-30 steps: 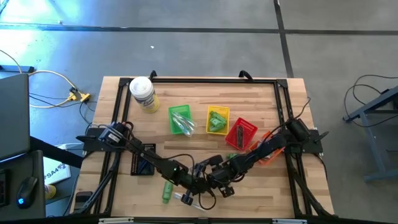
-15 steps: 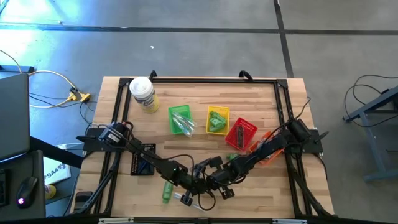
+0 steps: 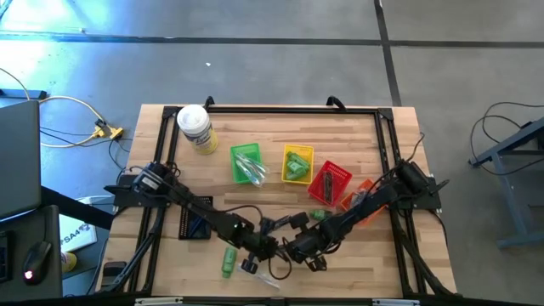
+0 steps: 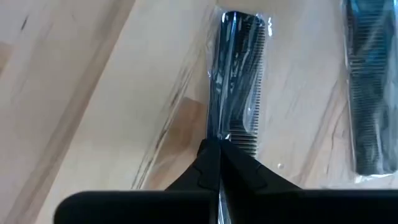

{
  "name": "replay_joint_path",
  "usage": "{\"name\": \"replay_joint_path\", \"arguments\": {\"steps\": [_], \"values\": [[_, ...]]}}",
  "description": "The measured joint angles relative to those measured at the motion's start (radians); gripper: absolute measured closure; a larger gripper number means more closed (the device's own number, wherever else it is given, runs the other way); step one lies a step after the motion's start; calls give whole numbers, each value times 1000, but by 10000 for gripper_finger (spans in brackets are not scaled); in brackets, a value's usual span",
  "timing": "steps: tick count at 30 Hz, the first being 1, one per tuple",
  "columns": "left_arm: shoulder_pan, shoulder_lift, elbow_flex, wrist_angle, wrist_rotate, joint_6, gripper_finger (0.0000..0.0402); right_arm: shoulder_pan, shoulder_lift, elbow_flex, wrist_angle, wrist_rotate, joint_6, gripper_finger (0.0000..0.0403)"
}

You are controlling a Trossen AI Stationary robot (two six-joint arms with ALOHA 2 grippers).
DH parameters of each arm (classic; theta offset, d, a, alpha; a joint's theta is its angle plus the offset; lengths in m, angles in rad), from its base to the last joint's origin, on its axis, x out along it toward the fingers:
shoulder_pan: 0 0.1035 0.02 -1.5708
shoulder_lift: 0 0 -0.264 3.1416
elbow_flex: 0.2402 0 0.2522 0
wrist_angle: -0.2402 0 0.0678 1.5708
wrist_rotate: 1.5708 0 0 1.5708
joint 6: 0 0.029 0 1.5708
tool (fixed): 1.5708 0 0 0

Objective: Pick & Place Travel size toiletries
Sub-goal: Put the black hair comb into the red bin

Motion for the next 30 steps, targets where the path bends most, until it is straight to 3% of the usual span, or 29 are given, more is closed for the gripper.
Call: {"name": "replay_joint_path", "arguments": {"steps": [6, 12, 30], "values": [[0, -3, 1, -25, -23, 0, 375, 24, -23, 18, -80, 65, 3, 400], [-2, -4, 3, -26, -24, 0, 375, 47, -27, 142, -215, 131, -8, 400], [-2, -10, 8, -95, -24, -28, 375, 20, -29, 198, -342, 166, 4, 400]]}}
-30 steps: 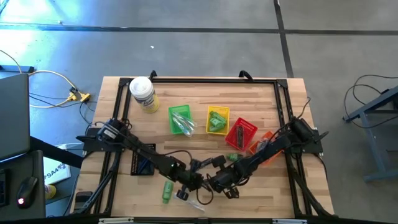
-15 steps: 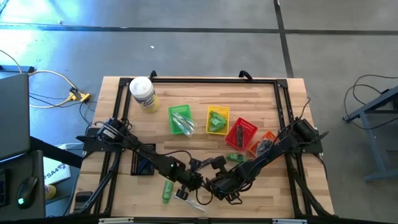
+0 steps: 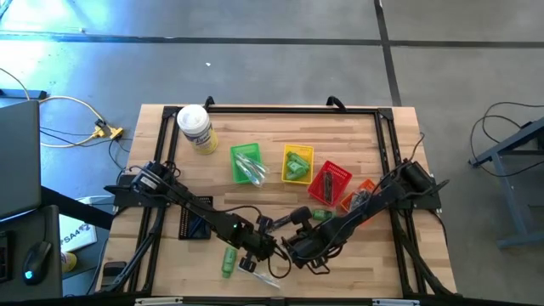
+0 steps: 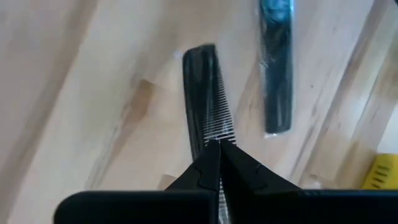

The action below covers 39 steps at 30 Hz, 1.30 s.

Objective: Pick & Place Travel size toiletries
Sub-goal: Put the black hair comb into the red bin

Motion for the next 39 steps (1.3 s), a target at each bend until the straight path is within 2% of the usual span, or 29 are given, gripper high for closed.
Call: {"name": "replay_joint_path", "arguments": {"steps": [6, 14, 19, 28, 39], "values": [[0, -1, 0, -9, 5, -8, 375, -21, 0, 0, -51, 5, 0, 400], [0, -1, 0, -13, 6, -11, 375, -67, -8, 0, -290, 96, 58, 400], [0, -1, 0, -14, 8, -11, 375, -97, -65, 0, -381, 124, 68, 400], [0, -1, 0, -20, 8, -11, 375, -183, -243, 2, -528, 189, 107, 399], [0, -1, 0, -29, 8, -11, 375, -333, -292, 0, -639, 168, 32, 399]]}}
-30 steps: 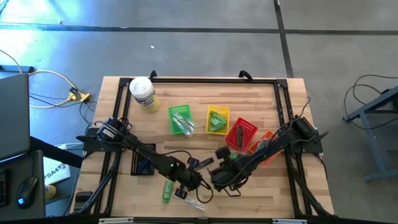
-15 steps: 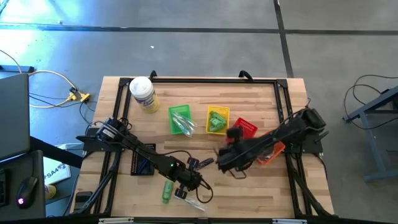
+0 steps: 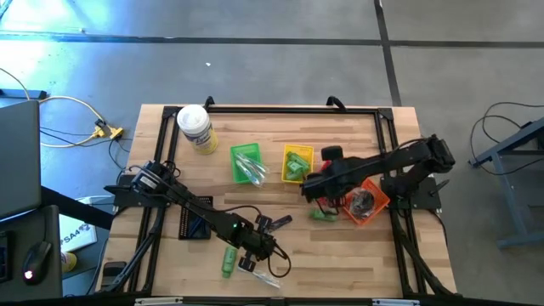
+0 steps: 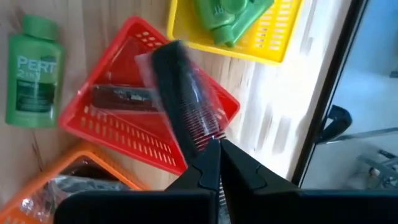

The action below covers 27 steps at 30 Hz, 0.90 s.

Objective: Pick & Place Travel size toiletries
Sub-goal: Put the black hair comb into the red bin

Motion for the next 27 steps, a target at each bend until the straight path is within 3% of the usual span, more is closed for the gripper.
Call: {"name": "replay_joint_path", "arguments": {"steps": [13, 21, 27], "values": [[0, 0, -1, 0, 0, 19, 375, -128, 1, -12, 28, -152, -118, 399], [0, 1, -2, 13, 0, 19, 375, -193, 2, -134, 122, -211, -158, 399], [0, 1, -2, 16, 0, 20, 375, -235, 2, -258, 294, -241, -237, 399]]}}
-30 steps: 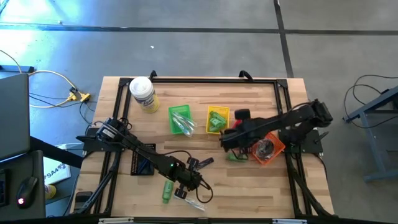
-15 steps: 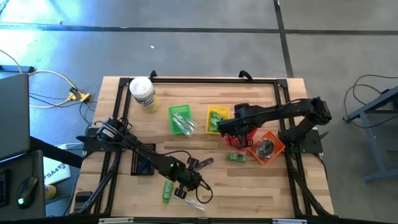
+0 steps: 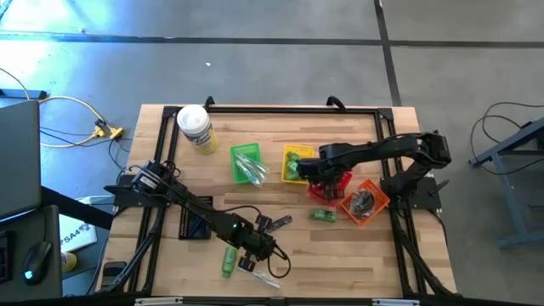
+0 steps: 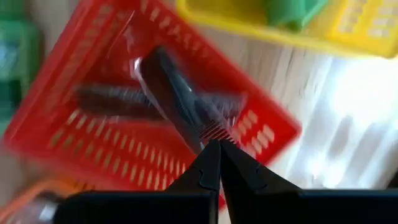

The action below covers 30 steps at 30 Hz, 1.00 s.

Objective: Pick & Place Travel size toiletries
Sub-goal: Put the black hair comb into the red bin, then put the blue toothbrush into the green bin

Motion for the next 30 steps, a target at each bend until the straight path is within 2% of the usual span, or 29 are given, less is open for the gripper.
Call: {"name": "replay_joint_path", "arguments": {"steps": [8, 14, 17, 20, 25, 28, 30], "values": [[0, 0, 0, 3, 0, 0, 375, -69, 0, -114, 156, -16, -49, 399], [0, 0, 0, 4, 0, 0, 375, -106, 0, -163, 184, -152, -62, 397], [0, -8, -1, 2, -7, 0, 375, -99, 1, -166, 202, -218, -62, 382], [0, -21, -2, 1, -40, 0, 375, -78, 0, -166, 219, -247, -53, 344], [-15, -98, -1, -27, -117, 21, 375, -32, -12, -166, 201, -192, 24, 241], [-34, -166, -1, -76, -156, 47, 382, -6, -53, -166, 156, -172, 73, 189], [-50, -230, -2, -123, -192, 64, 394, 11, -106, -166, 158, -199, 97, 166]]}}
